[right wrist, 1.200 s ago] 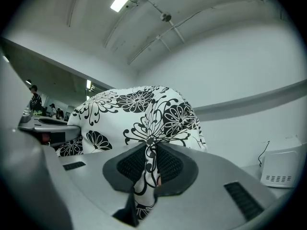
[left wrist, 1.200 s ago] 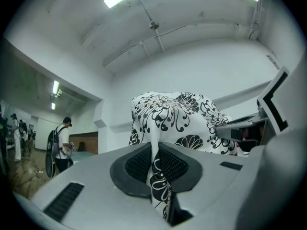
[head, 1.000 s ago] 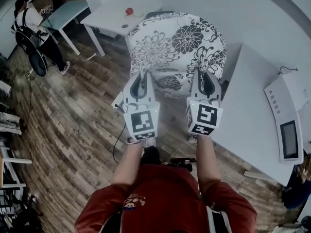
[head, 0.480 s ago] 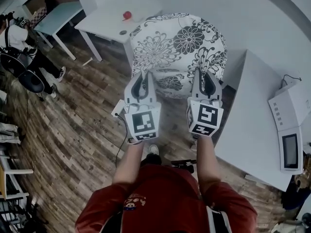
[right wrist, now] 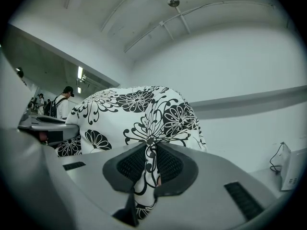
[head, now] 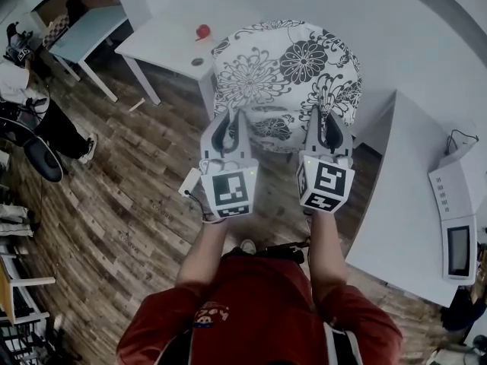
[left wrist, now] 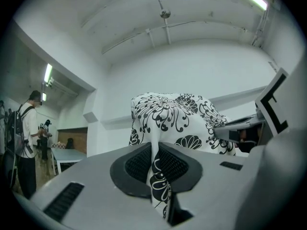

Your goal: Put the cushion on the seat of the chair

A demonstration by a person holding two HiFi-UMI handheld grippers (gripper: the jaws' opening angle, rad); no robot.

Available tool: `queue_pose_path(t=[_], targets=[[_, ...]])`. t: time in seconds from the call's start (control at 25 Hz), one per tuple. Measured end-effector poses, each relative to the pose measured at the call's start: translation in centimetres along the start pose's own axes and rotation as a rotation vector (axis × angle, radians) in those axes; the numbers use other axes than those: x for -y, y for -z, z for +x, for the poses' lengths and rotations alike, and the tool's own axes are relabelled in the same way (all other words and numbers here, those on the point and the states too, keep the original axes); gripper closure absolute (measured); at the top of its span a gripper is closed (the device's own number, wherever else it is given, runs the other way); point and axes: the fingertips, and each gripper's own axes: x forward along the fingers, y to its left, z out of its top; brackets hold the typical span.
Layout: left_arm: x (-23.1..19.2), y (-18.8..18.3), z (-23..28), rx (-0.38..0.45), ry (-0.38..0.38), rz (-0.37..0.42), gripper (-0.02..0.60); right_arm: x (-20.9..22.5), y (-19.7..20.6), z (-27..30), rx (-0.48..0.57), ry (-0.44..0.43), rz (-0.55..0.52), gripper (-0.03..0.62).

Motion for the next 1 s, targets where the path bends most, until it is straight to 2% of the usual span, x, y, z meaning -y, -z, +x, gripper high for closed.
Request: queue_pose_path(t=[0.4,0.68,1.0], targets=[[-0.02,0.24,0.26,0.024,0.022,-0.019,0.532,0.14,0.04,0.03,0.014,0.020,-0.031,0.534],[-0.20,0.52,0.63,0.078,0.029,-0.017,0.532,0.00,0.17,0.16,0.056,0.038,-0.052,0.534],[-0.23,0.61,0.80,0.102,0.026,-0.022,0.532,0.02,0.03,0.08,0.078,0.043,-0.063,0.534]])
